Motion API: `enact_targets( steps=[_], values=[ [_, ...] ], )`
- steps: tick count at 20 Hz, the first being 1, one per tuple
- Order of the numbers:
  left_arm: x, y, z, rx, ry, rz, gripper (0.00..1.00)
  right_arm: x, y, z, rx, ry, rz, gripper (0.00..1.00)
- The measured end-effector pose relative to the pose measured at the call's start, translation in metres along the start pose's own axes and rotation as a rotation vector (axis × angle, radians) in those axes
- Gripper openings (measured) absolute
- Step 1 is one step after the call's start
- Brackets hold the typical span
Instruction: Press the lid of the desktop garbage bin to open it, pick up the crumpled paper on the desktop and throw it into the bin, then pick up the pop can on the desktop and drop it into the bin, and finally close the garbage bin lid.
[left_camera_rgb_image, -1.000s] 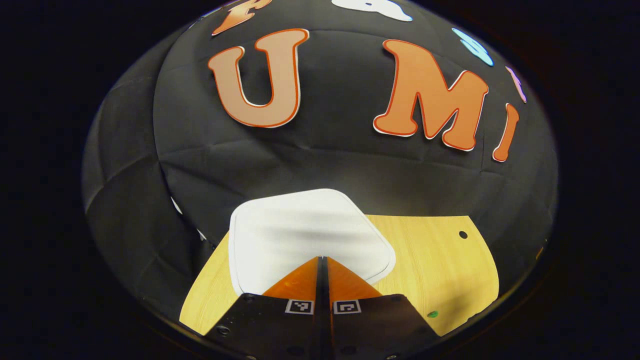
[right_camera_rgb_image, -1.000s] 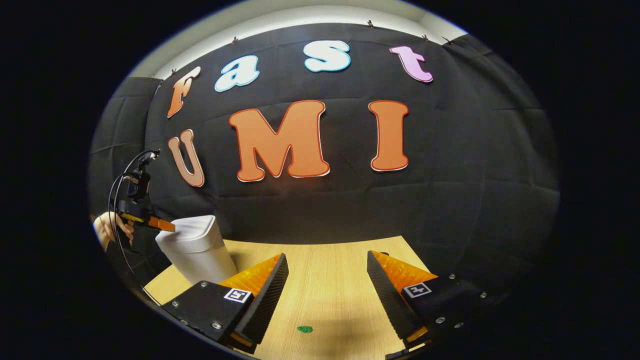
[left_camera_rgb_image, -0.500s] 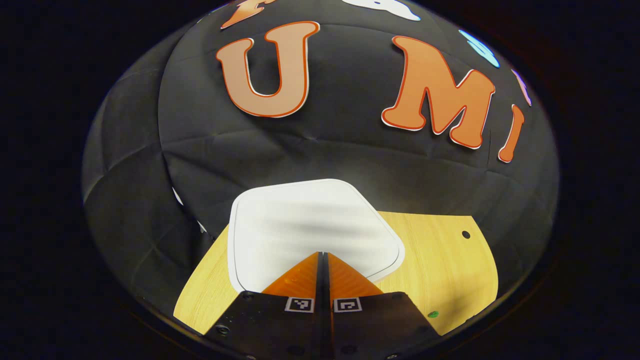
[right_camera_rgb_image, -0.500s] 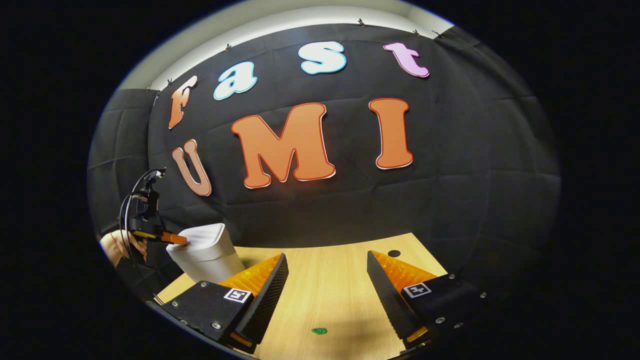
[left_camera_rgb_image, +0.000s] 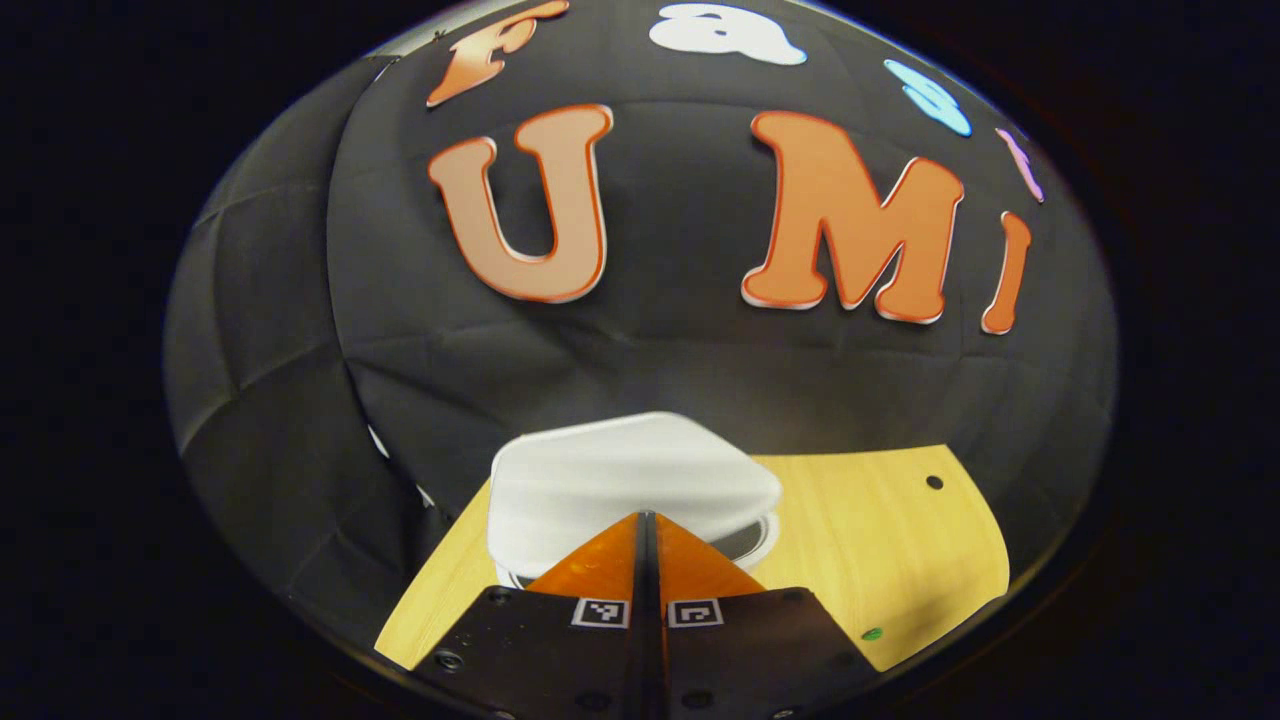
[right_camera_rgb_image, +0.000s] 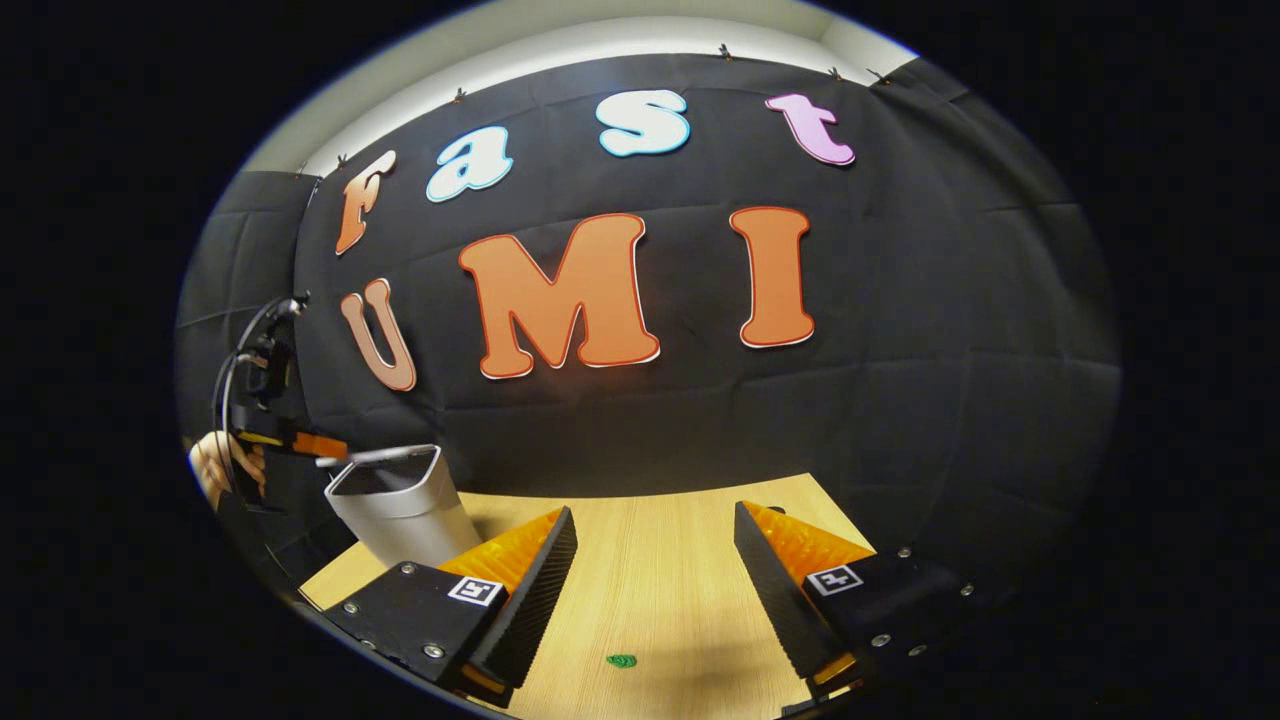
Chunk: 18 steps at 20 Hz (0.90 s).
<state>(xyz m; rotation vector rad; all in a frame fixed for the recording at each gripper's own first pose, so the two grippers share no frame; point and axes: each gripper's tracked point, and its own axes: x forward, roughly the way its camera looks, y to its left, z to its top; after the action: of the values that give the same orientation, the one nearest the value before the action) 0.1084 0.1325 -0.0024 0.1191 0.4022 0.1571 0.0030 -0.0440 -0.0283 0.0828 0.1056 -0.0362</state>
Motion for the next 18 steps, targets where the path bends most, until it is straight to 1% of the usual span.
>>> enact_targets(
  steps=[1, 3, 7, 10, 12, 15, 18],
  values=[
    [-0.014, -0.009, 0.013, -0.002, -0.039, -0.020, 0.00, -0.001, 0.001, 0.001, -0.004, -0.004, -0.002, 0.94],
    [-0.036, -0.022, 0.024, 0.007, -0.096, -0.049, 0.00, -0.003, 0.004, 0.002, -0.022, -0.010, 0.001, 0.94],
    [-0.063, -0.036, 0.031, 0.022, -0.145, -0.081, 0.00, -0.006, 0.014, 0.003, -0.047, -0.010, 0.022, 0.94],
    [-0.072, -0.039, 0.032, -0.014, -0.163, -0.092, 0.00, -0.009, 0.018, 0.005, -0.037, -0.011, 0.032, 0.94],
    [-0.077, -0.037, 0.030, -0.029, -0.179, -0.083, 0.00, -0.008, 0.017, 0.004, -0.044, -0.010, 0.019, 0.94],
    [-0.089, -0.032, 0.041, -0.015, -0.237, -0.062, 0.00, -0.009, 0.025, 0.007, -0.050, -0.021, 0.033, 0.94],
    [-0.101, -0.035, 0.052, -0.007, -0.300, -0.068, 0.00, -0.007, 0.034, 0.007, -0.035, -0.013, 0.034, 0.94]
  ],
)
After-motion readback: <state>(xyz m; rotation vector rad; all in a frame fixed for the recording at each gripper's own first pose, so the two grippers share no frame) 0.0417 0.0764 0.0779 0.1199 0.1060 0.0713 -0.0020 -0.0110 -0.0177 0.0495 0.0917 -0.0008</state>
